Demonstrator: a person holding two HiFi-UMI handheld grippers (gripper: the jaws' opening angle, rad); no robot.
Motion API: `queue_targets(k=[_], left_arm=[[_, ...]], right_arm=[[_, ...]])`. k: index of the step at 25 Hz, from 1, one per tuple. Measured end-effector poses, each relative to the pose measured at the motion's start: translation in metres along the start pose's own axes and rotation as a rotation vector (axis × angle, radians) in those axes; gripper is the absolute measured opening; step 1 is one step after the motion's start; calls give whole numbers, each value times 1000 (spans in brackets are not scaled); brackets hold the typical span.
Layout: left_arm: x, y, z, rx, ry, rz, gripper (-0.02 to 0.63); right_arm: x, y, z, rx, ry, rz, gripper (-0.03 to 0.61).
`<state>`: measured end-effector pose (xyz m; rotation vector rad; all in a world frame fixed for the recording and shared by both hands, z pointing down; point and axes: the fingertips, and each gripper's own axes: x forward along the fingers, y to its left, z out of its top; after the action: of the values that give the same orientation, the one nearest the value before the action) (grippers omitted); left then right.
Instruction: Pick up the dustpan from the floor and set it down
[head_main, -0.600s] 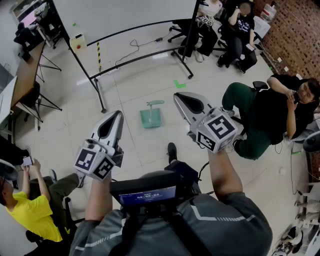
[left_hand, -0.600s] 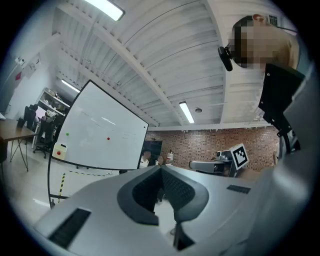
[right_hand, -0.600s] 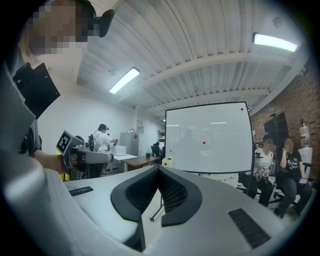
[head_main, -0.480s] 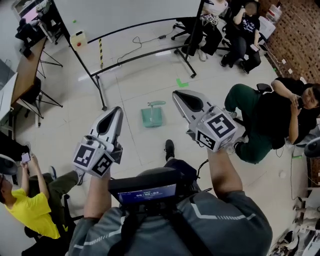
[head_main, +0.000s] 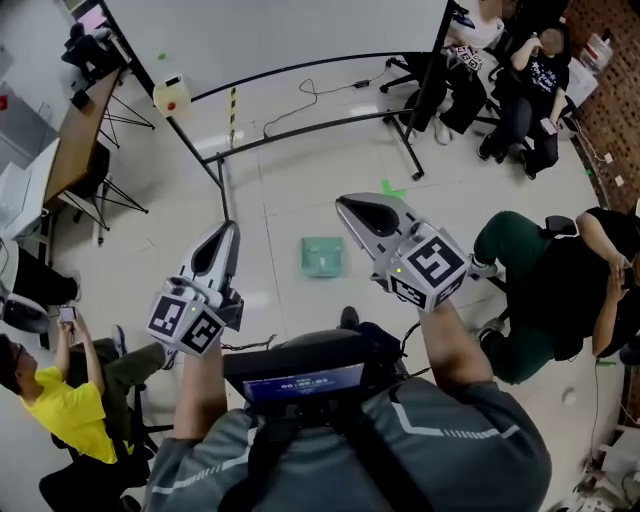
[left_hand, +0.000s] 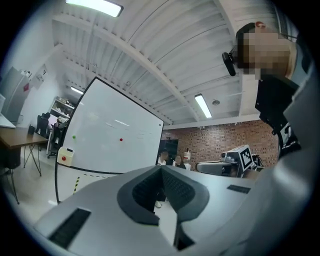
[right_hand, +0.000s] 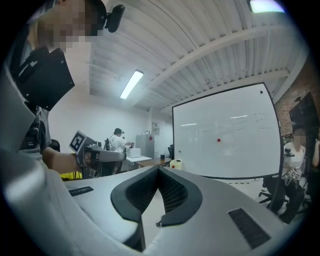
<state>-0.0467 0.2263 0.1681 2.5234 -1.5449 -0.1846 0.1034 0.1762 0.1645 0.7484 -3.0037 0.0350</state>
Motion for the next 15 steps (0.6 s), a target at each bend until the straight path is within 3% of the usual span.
queue_targets(k=[7,11,15], left_arm=[[56,46,9,5,-5,-28,32],[65,73,17,25,-1,-64,32],[71,97,20,28,-3,-84,32]], right_arm=[[47,-57,-4,13,-5,-19,28],[68,-63,-6,43,-8,-63,28],[90,-60,-5,14,-4,-47,28]])
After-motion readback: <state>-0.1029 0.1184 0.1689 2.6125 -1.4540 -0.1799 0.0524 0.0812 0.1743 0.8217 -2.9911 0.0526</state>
